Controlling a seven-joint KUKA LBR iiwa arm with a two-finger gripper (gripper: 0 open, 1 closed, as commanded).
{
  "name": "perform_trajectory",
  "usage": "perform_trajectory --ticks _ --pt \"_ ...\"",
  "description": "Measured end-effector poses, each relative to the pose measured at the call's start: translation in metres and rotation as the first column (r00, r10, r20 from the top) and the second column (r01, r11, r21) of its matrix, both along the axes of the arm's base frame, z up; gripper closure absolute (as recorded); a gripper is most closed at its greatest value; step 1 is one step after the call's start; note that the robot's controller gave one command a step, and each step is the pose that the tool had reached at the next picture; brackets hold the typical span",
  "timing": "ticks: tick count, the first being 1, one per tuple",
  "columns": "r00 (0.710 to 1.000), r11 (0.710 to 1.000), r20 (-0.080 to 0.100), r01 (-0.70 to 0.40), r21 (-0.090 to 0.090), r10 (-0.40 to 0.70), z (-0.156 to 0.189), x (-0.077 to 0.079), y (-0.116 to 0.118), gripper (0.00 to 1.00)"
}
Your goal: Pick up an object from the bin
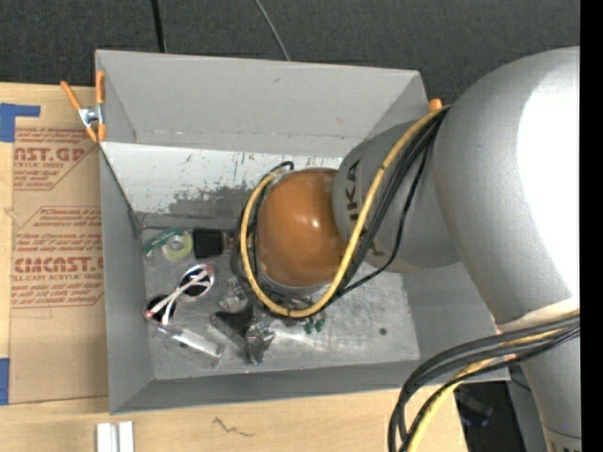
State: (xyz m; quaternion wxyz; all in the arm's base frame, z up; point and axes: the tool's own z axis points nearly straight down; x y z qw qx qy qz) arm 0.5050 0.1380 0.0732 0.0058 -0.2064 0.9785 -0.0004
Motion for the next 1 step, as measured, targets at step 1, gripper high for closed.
perform_trajectory --ticks 1 --pt "1.0 1.0 -0.016 0.01 -0.002 -0.01 0.1237 0.0121 0.0093 1.0"
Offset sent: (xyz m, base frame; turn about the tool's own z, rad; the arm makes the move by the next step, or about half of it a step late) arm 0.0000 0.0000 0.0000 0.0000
